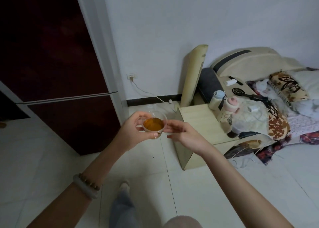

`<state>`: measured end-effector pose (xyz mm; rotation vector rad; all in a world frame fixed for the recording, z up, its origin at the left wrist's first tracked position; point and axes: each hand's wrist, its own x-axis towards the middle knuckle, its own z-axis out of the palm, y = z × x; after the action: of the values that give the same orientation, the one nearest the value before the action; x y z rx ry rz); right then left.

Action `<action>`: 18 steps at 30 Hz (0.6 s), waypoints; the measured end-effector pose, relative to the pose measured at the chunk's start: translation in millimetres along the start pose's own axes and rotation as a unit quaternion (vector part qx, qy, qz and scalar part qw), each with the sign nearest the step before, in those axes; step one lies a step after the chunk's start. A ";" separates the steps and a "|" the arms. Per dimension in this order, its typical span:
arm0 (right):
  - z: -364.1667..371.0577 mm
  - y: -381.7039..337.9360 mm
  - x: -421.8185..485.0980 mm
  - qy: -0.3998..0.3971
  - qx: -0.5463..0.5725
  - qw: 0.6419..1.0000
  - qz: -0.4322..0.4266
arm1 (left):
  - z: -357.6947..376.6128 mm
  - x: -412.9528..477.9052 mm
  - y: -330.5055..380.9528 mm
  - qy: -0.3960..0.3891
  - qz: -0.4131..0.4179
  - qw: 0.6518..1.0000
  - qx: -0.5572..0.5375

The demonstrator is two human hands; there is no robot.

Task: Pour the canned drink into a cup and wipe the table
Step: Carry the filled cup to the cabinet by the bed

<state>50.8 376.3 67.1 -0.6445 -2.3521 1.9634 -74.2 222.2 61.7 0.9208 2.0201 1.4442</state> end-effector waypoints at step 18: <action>-48.0 -44.9 176.7 0.265 0.087 0.959 0.042 | -40.9 299.2 -12.4 -0.254 0.103 0.962 0.007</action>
<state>-111.7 471.4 75.6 -1.1062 -1.8373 1.7165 -302.0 420.7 61.8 1.3802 1.5899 1.1389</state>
